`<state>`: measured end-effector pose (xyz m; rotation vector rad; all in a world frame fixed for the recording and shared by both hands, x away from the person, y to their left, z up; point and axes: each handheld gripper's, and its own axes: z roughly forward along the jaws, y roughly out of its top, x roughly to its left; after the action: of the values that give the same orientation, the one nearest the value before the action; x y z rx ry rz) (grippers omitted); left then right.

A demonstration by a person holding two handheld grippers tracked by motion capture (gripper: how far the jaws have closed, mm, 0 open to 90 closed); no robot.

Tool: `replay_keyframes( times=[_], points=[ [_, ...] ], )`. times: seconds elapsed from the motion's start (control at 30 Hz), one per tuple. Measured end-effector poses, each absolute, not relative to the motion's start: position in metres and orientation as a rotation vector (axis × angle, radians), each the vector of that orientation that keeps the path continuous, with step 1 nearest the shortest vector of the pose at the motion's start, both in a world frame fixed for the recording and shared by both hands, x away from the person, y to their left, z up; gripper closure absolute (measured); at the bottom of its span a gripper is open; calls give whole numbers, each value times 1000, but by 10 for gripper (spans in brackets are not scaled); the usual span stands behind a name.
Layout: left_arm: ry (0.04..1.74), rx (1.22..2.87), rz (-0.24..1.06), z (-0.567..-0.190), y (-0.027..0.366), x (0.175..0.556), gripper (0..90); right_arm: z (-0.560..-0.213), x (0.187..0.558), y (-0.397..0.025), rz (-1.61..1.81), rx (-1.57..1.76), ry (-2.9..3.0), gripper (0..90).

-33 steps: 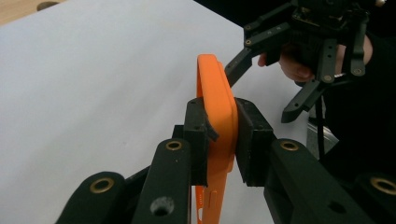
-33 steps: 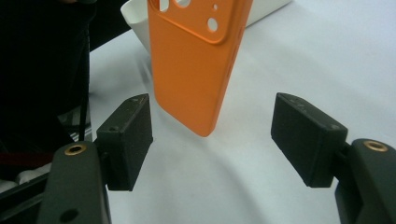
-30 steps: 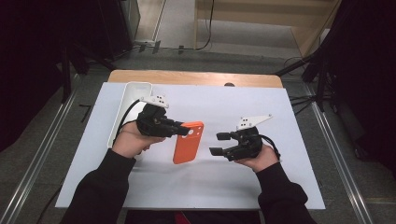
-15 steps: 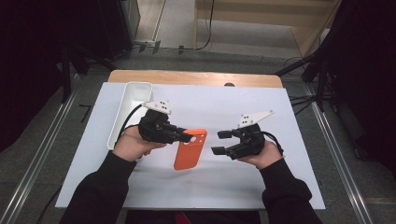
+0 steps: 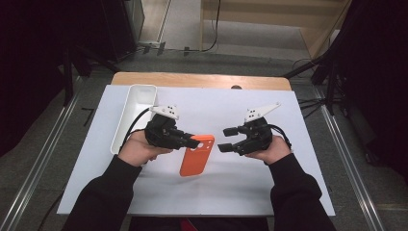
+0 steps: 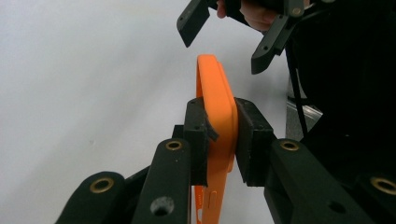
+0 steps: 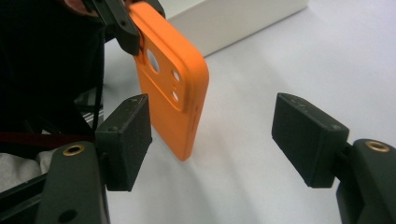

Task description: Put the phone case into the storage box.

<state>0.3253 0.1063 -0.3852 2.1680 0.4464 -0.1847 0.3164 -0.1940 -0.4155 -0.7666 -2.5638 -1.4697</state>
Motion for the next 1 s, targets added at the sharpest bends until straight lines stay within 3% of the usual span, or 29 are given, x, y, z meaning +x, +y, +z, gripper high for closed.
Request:
replay_keyframes(
  times=[1.0],
  points=[
    [409, 2164, -206, -384, 105, 327, 768, -405, 330, -160, -1363, -539, -2665, 303]
  ],
)
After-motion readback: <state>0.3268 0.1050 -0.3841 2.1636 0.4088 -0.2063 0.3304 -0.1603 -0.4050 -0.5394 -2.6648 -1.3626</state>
